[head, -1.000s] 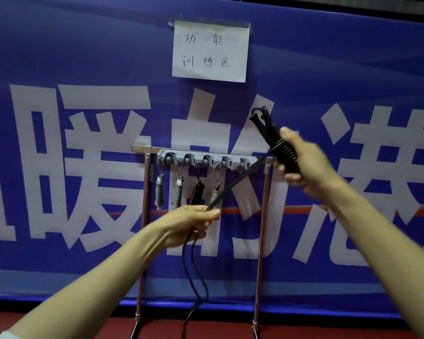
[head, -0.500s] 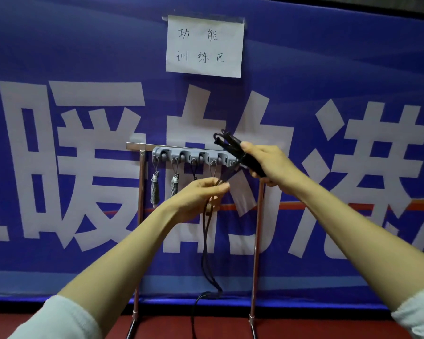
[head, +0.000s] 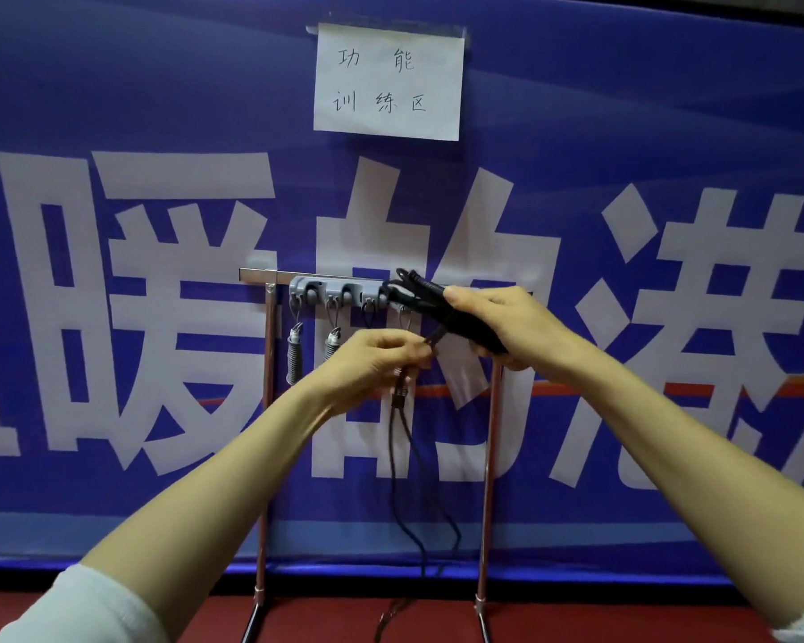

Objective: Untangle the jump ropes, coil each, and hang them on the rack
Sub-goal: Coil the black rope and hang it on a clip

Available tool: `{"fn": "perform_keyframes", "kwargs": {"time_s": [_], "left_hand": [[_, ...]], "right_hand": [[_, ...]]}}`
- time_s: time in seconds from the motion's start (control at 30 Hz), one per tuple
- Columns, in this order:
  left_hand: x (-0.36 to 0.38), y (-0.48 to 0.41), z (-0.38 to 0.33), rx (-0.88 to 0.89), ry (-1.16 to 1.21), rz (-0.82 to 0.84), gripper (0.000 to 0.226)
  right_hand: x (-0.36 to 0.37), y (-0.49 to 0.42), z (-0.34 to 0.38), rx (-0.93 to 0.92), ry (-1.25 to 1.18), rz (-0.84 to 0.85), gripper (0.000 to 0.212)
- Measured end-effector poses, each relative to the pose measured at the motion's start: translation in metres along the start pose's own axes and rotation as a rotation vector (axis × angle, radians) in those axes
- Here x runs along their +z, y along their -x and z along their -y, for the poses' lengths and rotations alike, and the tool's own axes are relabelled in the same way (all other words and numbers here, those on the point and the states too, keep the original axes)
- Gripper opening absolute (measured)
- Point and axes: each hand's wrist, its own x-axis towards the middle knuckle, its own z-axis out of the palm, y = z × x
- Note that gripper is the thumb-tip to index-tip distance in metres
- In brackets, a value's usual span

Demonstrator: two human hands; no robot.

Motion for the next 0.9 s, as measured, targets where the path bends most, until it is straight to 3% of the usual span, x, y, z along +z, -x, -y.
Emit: {"fn": "perform_keyframes", "kwargs": {"time_s": [0.1, 0.2, 0.37, 0.43, 0.53, 0.63, 0.73, 0.8, 0.9], "left_hand": [[-0.007, 0.006, -0.008, 0.274, -0.257, -0.003, 0.014], [-0.018, 0.006, -0.016, 0.391, -0.512, 0.018, 0.005], [-0.017, 0.003, -0.044, 0.24, -0.673, 0.404, 0.017], [-0.011, -0.001, -0.053, 0.279, -0.942, 0.451, 0.006], [-0.009, -0.005, -0.046, 0.393, -1.27, 0.381, 0.009], [-0.007, -0.001, -0.03, 0.475, -1.311, 0.05, 0.01], [0.004, 0.006, -0.017, 0.255, -0.675, -0.183, 0.024], [0.011, 0.008, -0.015, -0.029, -0.247, -0.113, 0.036], [0.011, 0.007, -0.012, -0.299, 0.236, 0.062, 0.049]], "right_hand": [[0.005, 0.018, 0.006, 0.129, -0.199, 0.294, 0.05], [0.004, 0.026, 0.003, 0.333, -0.372, 0.578, 0.056], [0.01, 0.026, -0.013, 0.55, -0.367, 0.928, 0.054], [0.016, 0.022, -0.018, 0.572, -0.241, 0.947, 0.05], [0.026, 0.014, -0.024, 0.404, 0.092, 0.728, 0.043], [0.032, 0.007, -0.031, 0.116, 0.44, 0.299, 0.032], [0.03, 0.003, -0.04, -0.101, 0.857, -0.077, 0.038], [0.029, -0.001, -0.043, -0.204, 1.001, -0.209, 0.042], [0.031, -0.006, -0.046, -0.464, 1.072, -0.402, 0.048]]}}
